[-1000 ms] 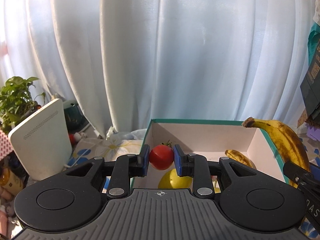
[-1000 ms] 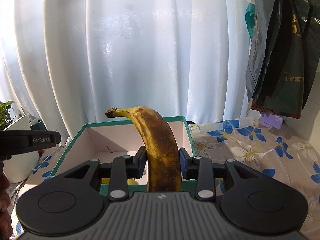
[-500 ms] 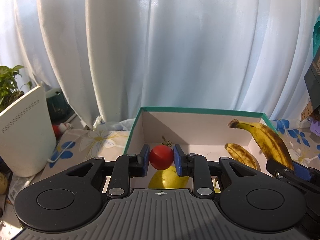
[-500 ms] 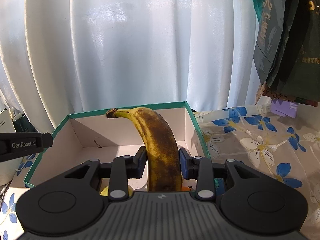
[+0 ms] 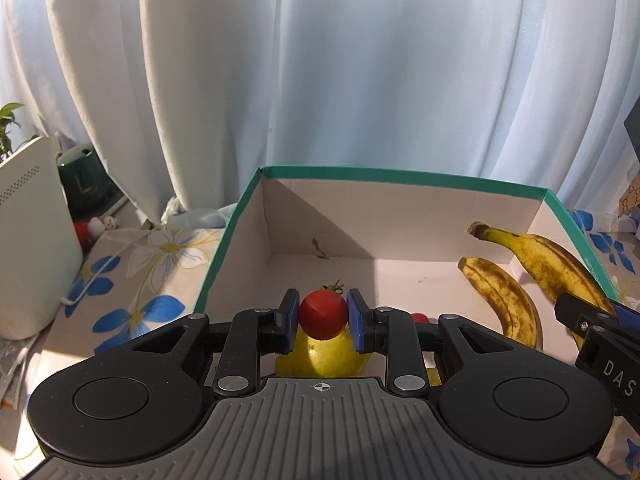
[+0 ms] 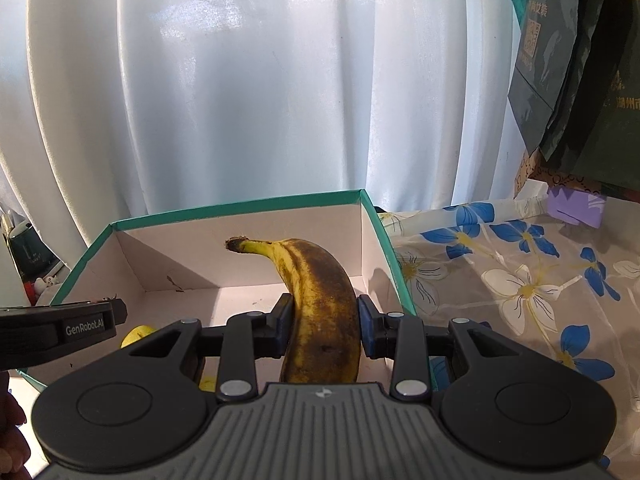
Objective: Organize fruits
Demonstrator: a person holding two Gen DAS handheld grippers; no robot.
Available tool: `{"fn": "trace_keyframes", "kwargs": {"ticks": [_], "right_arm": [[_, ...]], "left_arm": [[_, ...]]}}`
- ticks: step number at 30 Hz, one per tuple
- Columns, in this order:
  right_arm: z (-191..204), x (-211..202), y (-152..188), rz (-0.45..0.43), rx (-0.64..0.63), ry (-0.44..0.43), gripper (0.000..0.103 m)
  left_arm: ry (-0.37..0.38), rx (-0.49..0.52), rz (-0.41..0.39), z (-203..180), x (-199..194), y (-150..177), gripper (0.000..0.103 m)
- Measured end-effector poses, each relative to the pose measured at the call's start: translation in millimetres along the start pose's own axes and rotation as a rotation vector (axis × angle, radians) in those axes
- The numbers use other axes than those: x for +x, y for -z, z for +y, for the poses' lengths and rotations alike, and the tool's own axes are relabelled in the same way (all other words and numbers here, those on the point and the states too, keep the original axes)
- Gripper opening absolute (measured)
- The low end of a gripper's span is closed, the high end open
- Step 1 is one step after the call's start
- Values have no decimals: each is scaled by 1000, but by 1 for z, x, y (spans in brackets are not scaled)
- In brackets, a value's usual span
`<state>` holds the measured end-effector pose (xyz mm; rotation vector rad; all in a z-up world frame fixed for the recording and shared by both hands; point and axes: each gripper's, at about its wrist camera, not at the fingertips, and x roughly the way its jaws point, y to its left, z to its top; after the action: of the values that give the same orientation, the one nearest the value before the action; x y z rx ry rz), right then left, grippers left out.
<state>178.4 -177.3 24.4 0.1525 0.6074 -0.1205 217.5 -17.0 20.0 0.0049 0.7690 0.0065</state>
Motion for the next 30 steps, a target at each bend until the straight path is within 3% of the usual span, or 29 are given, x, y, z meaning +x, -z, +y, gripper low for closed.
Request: {"fn": "trace_keyframes", "kwargs": {"ticks": [18,24,30], "right_arm": [[1,10,0,3,-34,11,33],[1,12,0,7,-39,12,33],[0,13,-1,11,-40,9,33]], "left_arm": [[23,-2,66,2,20,6,30],[11,-5,70,5,22,7,43],[53,-24,66,9,13,5,49]]}}
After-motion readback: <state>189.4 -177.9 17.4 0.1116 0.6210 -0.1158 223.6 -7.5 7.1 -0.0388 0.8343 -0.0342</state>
